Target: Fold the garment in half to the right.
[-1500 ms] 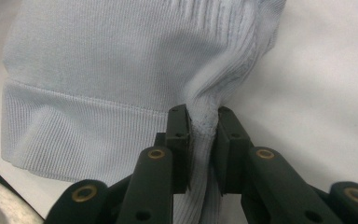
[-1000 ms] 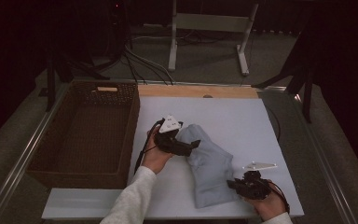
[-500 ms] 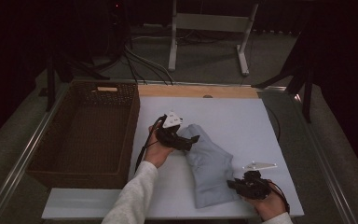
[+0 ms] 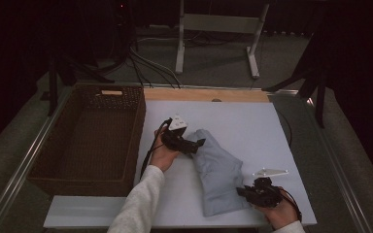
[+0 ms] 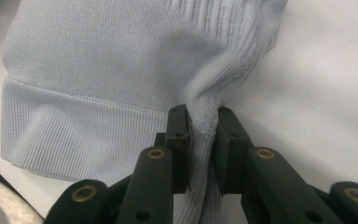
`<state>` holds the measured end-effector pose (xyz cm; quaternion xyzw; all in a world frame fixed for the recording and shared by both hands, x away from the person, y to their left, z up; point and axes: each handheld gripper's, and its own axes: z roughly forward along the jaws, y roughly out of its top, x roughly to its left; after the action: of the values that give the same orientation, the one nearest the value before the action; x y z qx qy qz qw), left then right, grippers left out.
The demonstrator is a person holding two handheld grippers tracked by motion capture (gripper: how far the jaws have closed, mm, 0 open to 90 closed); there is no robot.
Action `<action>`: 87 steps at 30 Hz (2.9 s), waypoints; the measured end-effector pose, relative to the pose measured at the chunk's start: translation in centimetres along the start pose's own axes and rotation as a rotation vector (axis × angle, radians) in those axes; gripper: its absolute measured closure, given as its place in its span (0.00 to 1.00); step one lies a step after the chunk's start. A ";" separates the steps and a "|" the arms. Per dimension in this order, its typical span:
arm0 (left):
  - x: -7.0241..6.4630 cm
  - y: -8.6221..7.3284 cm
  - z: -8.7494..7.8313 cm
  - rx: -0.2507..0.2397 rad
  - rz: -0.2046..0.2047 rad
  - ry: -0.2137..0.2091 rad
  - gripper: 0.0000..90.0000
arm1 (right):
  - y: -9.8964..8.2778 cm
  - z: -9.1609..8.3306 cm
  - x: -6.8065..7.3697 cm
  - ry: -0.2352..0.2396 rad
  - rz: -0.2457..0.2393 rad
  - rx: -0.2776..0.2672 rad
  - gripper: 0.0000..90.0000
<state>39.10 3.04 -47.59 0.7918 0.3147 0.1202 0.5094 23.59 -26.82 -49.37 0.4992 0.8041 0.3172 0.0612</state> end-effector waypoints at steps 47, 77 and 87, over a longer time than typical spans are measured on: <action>0.3 -1.0 2.4 0.170 -0.126 0.045 0.87 | 0.0 0.0 0.0 0.003 -0.002 0.001 0.87; 0.5 1.1 2.9 0.111 -0.131 0.100 0.81 | 0.3 -0.6 -0.7 -0.104 -0.017 -0.026 0.88; 0.0 1.7 1.8 0.060 -0.165 0.095 0.32 | 0.3 -0.6 -0.6 -0.104 -0.020 -0.027 0.88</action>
<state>40.70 1.24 -46.86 0.7716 0.4060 0.1056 0.4783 23.85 -27.54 -48.91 0.5061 0.8002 0.3012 0.1128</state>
